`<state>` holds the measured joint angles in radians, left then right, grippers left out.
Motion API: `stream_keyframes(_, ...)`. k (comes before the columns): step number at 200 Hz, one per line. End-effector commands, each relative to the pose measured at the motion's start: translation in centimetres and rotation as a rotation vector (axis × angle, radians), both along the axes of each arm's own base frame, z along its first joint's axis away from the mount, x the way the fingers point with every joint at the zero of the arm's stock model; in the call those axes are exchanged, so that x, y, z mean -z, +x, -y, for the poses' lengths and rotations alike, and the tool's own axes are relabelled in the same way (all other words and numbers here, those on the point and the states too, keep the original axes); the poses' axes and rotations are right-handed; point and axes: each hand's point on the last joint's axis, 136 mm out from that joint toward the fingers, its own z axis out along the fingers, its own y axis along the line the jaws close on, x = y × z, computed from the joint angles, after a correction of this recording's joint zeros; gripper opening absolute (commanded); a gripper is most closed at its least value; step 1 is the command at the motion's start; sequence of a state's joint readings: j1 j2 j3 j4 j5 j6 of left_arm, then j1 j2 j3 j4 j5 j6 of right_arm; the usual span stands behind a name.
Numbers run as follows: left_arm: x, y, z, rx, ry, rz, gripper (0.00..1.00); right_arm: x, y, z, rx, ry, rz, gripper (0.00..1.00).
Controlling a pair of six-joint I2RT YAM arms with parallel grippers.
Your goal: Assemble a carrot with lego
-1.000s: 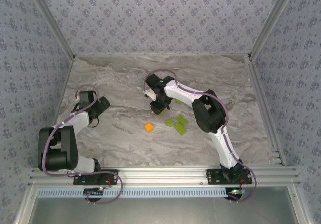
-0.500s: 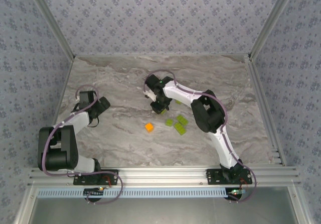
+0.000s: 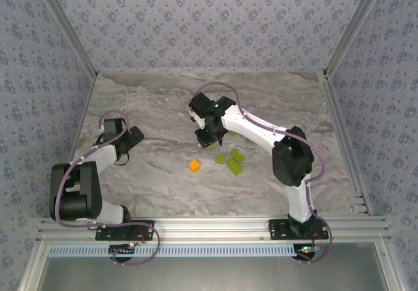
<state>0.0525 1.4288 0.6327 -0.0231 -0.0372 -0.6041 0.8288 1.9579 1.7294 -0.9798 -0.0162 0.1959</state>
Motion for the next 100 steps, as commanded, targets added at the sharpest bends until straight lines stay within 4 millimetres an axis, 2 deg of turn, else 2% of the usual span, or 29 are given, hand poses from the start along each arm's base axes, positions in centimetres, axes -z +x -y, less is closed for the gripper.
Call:
stream_keyframes(1,-0.5,0.8,-0.1,0.000,-0.005,0.017,0.96,0.9,-3.0,-1.0,0.081,0.009,-0.071,0.28)
stream_keyframes(41,-0.5,0.8,0.0,0.004,-0.007,0.016,0.96,2.6,-5.3,-4.2,0.057,0.009,-0.084,0.27)
stream_keyframes(74,-0.5,0.9,0.0,0.007,-0.007,0.016,0.96,3.6,-5.5,-5.4,0.036,-0.007,-0.081,0.27)
stream_keyframes(100,-0.5,0.9,0.0,0.009,-0.008,0.017,0.96,4.2,-5.2,-5.5,0.022,-0.025,-0.081,0.27)
